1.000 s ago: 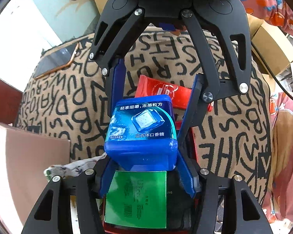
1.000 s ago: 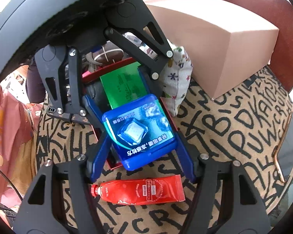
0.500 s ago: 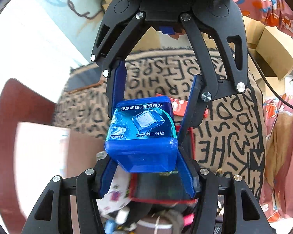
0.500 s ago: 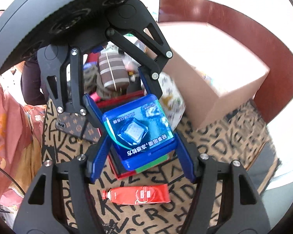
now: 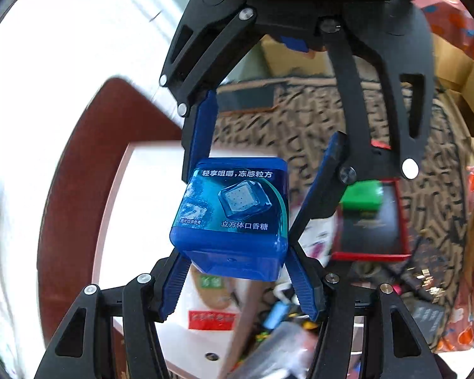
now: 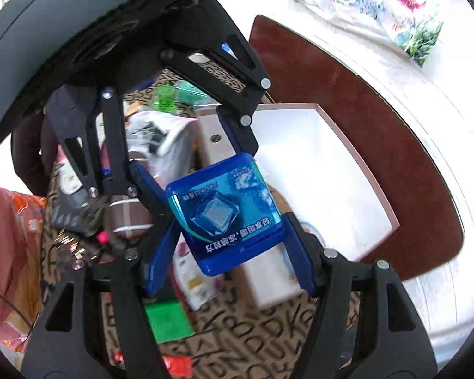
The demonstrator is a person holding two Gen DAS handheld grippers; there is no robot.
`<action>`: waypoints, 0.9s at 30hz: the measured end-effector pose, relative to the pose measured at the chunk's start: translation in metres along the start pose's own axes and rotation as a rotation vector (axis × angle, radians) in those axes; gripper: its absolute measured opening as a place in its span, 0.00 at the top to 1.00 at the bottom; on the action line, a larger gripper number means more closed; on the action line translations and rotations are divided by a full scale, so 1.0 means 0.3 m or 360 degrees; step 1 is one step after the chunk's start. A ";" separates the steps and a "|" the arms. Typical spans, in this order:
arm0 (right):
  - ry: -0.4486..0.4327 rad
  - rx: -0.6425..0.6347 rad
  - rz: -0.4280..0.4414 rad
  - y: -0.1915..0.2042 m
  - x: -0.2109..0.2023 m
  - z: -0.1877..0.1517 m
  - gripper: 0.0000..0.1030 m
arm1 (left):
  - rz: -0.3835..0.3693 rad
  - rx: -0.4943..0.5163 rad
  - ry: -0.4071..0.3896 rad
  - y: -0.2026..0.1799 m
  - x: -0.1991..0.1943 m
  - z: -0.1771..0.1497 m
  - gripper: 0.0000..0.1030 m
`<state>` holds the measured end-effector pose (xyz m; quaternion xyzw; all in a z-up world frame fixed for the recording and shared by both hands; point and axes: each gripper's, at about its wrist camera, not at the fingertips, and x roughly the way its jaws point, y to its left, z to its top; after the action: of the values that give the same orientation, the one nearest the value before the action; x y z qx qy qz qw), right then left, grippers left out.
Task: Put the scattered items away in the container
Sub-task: 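Lift the blue container with both grippers and carry it over the white box, then open both grippers to drop the blue container into the box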
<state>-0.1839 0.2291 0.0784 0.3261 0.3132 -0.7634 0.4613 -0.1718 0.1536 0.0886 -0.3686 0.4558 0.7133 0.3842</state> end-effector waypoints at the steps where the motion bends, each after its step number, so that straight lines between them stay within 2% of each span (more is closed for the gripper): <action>1: 0.0018 0.0017 0.0002 -0.026 0.034 0.012 0.35 | -0.0007 -0.0026 0.0017 0.030 0.033 -0.014 0.40; 8: 0.0136 0.0206 0.0065 -0.173 0.278 0.002 0.35 | -0.0123 -0.0198 0.0085 0.148 0.248 -0.096 0.39; 12: 0.0186 0.0332 0.0120 -0.230 0.379 -0.031 0.35 | -0.0225 -0.0341 0.0048 0.199 0.294 -0.134 0.37; 14: 0.0195 0.0388 0.0137 -0.254 0.407 -0.042 0.35 | -0.0231 -0.0405 0.0022 0.222 0.295 -0.152 0.25; 16: 0.0222 0.0419 0.0145 -0.267 0.432 -0.050 0.35 | -0.0219 -0.0475 0.0012 0.243 0.298 -0.168 0.17; 18: 0.0259 0.0444 0.0136 -0.269 0.458 -0.058 0.34 | -0.0243 -0.0542 0.0011 0.257 0.301 -0.183 0.16; 21: 0.0263 0.0474 0.0103 -0.265 0.466 -0.068 0.34 | -0.0200 -0.0607 -0.0010 0.256 0.285 -0.197 0.15; 24: 0.0208 0.0526 0.0031 -0.270 0.430 -0.075 0.26 | -0.0109 -0.0638 -0.0012 0.244 0.256 -0.206 0.14; 27: 0.0125 0.0560 -0.0049 -0.261 0.359 -0.072 0.26 | 0.0020 -0.0630 0.0010 0.209 0.205 -0.213 0.14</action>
<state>-0.2897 0.2216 -0.0051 0.4264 0.1976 -0.8001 0.3729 -0.2425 0.0888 0.0377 -0.4364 0.3101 0.7902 0.2982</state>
